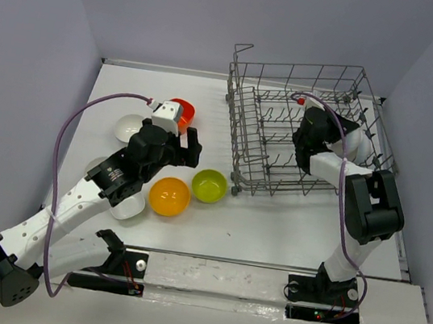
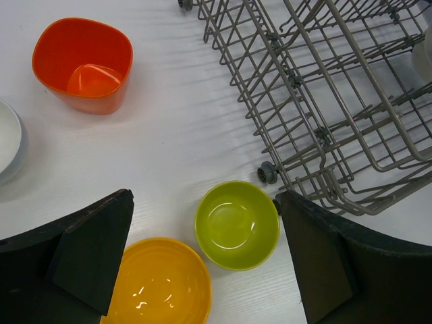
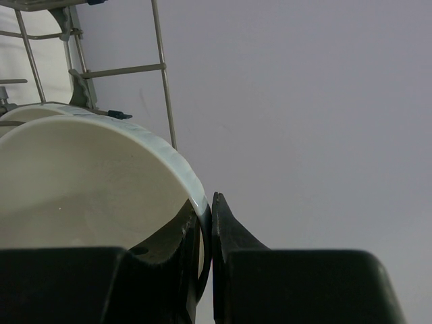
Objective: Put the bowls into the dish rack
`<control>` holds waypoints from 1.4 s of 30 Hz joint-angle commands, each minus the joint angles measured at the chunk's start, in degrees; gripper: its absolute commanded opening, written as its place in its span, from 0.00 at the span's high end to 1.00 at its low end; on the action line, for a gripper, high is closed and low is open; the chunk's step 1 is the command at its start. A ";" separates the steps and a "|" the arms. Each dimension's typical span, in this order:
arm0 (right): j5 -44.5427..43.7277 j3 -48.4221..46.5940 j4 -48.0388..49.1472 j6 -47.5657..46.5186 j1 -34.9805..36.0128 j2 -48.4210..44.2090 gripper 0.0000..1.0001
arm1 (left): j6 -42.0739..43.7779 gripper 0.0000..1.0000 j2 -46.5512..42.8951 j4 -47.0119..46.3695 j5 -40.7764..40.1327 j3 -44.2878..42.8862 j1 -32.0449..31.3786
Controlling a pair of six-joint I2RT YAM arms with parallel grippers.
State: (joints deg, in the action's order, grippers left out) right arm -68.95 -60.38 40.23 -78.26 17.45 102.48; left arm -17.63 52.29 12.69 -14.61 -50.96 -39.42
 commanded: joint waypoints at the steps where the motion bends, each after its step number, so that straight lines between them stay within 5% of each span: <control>1: -1.19 -1.67 6.44 -1.64 -0.40 0.18 0.98 | 0.75 0.01 0.09 -1.70 -0.95 0.86 -0.40; 9: -0.13 -1.93 -1.62 3.54 0.74 0.62 0.96 | 0.93 0.01 0.18 -1.61 -1.03 0.86 -0.48; 16: -0.13 -3.95 -8.31 9.25 0.74 0.71 0.84 | 0.84 0.01 0.27 -1.61 -1.03 0.86 -0.57; 23: -0.05 -4.40 -9.90 10.32 1.27 1.15 0.69 | 0.84 0.01 0.27 -1.61 -1.21 0.86 -0.48; 42: -0.57 -5.80 -12.63 11.90 2.32 2.81 0.52 | 1.02 0.01 0.44 -1.61 -1.21 0.86 -0.48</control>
State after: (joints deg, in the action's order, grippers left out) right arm -68.60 -63.09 26.87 -67.37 19.22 105.19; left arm -17.37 52.77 12.69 -14.92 -50.96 -39.70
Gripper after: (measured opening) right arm 0.472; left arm 0.989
